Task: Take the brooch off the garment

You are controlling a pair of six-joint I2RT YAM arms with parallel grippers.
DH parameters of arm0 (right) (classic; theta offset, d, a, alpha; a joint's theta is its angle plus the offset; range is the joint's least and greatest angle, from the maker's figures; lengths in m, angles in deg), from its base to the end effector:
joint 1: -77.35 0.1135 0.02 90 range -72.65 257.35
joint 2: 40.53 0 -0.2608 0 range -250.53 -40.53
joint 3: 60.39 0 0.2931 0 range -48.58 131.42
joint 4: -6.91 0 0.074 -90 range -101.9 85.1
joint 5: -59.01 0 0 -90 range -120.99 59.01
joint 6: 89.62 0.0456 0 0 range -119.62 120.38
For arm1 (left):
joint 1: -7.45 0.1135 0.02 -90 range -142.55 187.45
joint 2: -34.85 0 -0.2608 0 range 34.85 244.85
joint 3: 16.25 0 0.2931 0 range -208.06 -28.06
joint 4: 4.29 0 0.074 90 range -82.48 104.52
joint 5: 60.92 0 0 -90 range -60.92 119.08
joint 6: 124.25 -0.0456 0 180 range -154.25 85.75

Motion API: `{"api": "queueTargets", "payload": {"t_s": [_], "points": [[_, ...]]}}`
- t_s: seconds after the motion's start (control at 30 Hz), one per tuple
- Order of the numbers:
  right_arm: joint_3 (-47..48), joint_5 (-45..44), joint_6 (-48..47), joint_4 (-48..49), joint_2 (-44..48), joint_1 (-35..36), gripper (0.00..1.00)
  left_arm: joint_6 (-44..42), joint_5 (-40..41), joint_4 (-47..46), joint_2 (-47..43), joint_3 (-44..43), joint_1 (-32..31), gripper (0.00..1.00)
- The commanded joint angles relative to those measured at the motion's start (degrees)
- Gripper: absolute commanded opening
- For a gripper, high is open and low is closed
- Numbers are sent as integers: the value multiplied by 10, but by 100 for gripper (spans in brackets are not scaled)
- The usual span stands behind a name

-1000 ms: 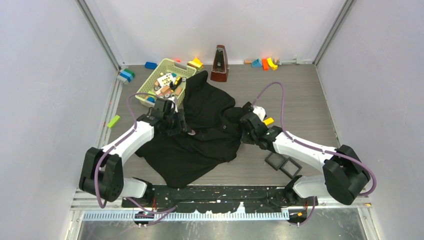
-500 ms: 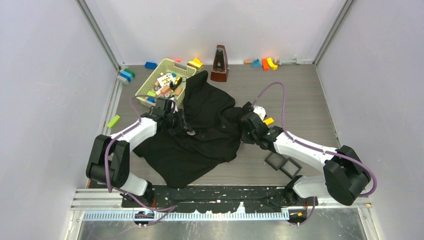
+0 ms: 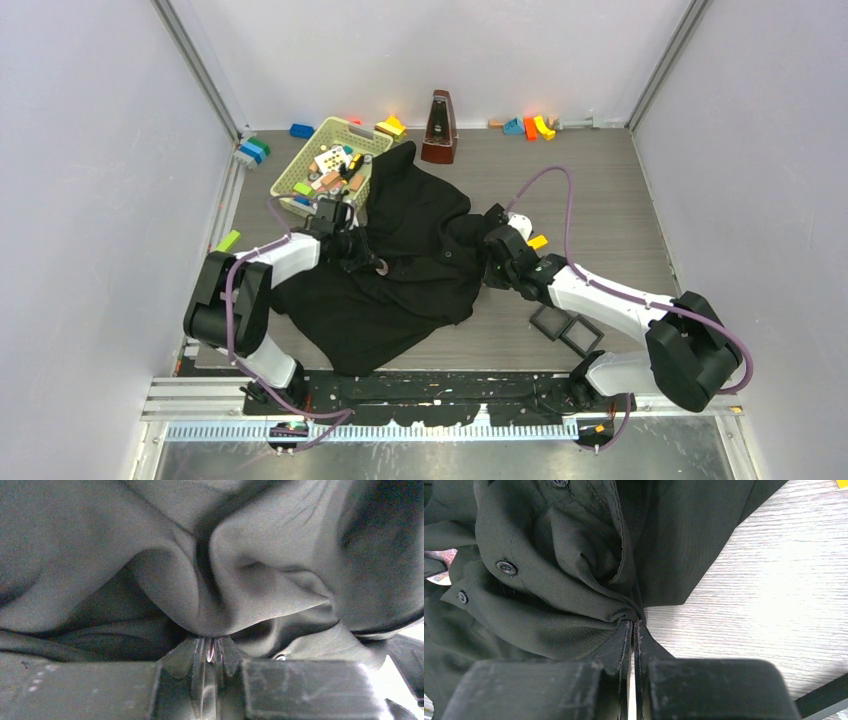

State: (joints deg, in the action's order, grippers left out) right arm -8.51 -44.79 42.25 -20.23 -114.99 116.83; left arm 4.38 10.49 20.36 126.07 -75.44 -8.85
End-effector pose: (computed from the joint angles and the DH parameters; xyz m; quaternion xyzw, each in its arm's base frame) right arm 0.2363 0.1806 0.1620 0.0608 0.9310 0.1372 0.3328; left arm 0.3207 -0.1089 0.1208 -0.1376 0.9365 -0.2678 0.1797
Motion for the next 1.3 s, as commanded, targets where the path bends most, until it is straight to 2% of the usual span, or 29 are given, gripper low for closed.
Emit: {"api": "queueTargets", "payload": {"t_s": [0.0, 0.1, 0.3, 0.53, 0.6, 0.67, 0.7, 0.73, 0.8, 1.0, 1.17, 1.27], "points": [[-3, 1, -5, 26, 20, -5, 1, -5, 5, -40, -19, 8, 5, 6], [-5, 3, -6, 26, 20, -8, 1, -18, 31, -25, -53, 10, 5, 0], [-5, 2, -10, 26, 16, -13, 1, -45, 63, 33, -135, 2, 5, 0], [3, 13, -17, 25, 19, -31, 2, -79, 27, 77, -209, -15, 5, 0], [8, 21, -21, 23, 20, -34, 7, -86, -6, 73, -221, -19, 5, 0], [14, 31, -25, 19, 22, -37, 20, -89, -38, 49, -237, -16, 3, 0], [16, 35, -27, 13, 25, -38, 36, -88, -39, 34, -249, -10, 0, 0], [22, 36, -27, 10, 31, -39, 46, -88, -39, 19, -259, -2, -4, 0], [30, 39, -32, -3, 44, -40, 56, -90, -49, -7, -276, 8, -12, 0], [58, 36, -46, -41, 87, -45, 73, -133, -24, -30, -278, -8, -85, 0], [75, 85, -82, -42, 111, -47, 75, -151, -27, -61, -269, -15, -124, 0], [72, 183, -104, -3, 132, -47, 72, -151, -72, -75, -258, -22, -124, 0]]}}
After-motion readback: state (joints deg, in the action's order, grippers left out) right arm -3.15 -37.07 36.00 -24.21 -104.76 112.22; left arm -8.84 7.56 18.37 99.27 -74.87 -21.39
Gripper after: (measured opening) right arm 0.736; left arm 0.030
